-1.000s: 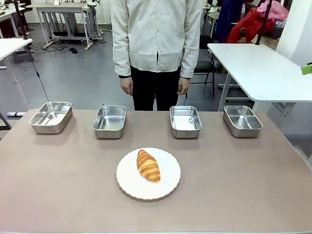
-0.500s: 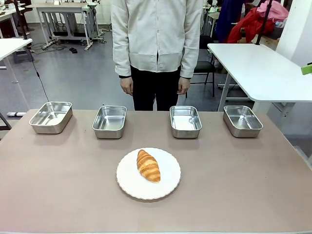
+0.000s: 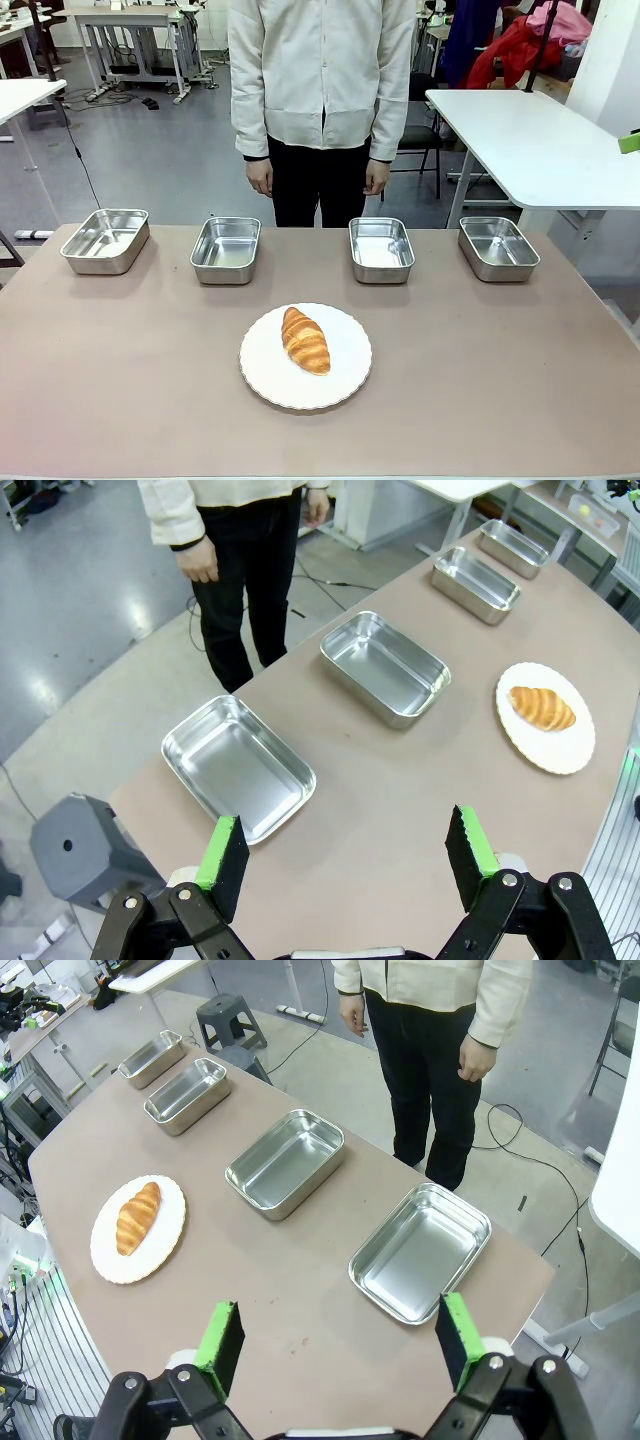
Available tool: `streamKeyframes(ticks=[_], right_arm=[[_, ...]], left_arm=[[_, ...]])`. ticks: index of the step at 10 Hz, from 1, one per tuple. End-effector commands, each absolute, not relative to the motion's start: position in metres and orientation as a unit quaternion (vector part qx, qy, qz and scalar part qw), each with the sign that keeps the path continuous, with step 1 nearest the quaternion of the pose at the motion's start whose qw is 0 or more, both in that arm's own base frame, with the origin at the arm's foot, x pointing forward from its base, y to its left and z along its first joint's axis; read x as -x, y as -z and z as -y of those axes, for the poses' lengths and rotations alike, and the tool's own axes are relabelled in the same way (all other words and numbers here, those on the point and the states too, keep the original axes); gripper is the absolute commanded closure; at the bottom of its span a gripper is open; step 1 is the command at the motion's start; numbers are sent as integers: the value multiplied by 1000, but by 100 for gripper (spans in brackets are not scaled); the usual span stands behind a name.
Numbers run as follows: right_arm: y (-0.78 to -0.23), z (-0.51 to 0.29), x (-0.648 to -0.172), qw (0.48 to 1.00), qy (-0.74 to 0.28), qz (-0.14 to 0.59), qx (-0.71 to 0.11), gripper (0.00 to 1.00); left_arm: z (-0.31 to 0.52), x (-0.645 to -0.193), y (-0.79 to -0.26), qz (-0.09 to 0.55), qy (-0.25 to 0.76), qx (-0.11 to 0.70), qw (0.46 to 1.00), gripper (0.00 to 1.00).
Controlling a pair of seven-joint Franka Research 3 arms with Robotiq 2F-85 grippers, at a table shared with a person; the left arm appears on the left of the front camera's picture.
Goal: Place the bread in the container.
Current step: Place the Butter Roll into the Airtight Container indicated by the human.
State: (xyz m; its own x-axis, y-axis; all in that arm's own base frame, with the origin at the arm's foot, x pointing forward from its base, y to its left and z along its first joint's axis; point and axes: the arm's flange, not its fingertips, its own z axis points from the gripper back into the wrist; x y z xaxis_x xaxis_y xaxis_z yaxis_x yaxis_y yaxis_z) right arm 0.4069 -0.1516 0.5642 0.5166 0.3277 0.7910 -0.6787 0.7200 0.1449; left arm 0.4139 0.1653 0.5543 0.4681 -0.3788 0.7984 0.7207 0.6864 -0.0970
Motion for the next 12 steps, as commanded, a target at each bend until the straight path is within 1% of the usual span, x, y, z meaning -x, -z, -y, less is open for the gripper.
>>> streamKeyframes(ticks=[1,12], right_arm=[[-564,151,-408,835,-303,400,-228,0],[-564,151,-408,835,-303,400,-228,0]], left_arm=[[-165,-414,-555,399,335,219,825,0],[-165,-414,-555,399,335,219,825,0]])
